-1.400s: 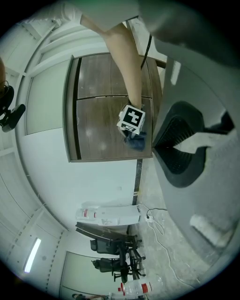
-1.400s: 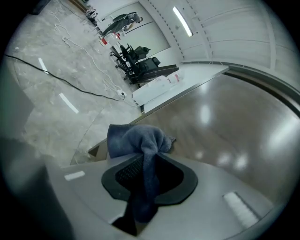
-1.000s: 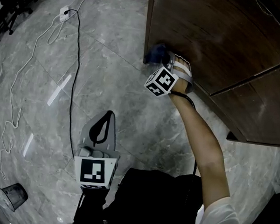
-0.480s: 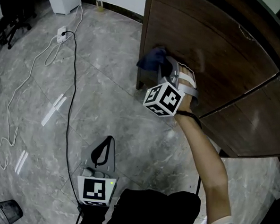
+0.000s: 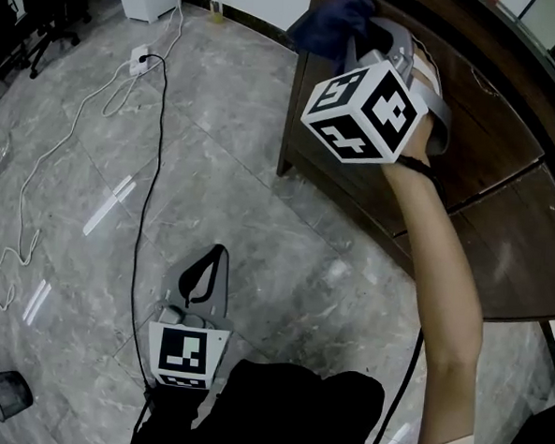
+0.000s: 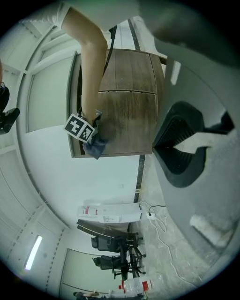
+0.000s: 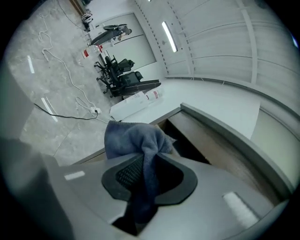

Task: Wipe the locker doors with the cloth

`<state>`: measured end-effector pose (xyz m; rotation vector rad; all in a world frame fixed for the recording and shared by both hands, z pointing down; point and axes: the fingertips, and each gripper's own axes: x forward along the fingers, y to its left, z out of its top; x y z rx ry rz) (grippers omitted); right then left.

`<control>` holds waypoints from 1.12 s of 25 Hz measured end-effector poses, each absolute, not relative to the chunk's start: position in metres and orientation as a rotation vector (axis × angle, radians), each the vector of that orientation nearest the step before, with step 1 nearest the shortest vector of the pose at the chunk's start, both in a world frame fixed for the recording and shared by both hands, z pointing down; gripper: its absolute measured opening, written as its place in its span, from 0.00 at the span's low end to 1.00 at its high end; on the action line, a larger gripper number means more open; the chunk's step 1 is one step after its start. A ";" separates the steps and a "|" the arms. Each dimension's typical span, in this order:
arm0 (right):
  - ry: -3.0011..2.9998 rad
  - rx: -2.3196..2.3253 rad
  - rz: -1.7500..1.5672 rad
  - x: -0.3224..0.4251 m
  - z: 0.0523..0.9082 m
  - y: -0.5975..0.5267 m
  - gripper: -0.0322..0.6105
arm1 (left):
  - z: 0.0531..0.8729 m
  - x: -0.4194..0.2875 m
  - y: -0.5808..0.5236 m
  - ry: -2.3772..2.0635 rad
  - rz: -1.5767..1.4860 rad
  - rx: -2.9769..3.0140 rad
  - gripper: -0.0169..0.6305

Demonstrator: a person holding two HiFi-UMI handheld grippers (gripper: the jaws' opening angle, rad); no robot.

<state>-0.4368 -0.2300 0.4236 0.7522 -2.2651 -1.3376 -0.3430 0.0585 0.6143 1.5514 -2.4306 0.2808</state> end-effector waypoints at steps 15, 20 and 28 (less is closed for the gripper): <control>-2.176 0.693 -1.372 -0.463 0.516 -0.223 0.16 | 0.634 -0.356 0.077 -2.441 0.307 1.467 0.03; -2.063 0.531 -1.344 -0.476 0.629 -0.219 0.16 | 0.646 -0.367 0.085 -2.450 0.319 1.427 0.03; -1.938 0.431 -1.177 -0.475 0.755 -0.222 0.16 | 0.663 -0.374 0.100 -2.428 0.343 1.381 0.03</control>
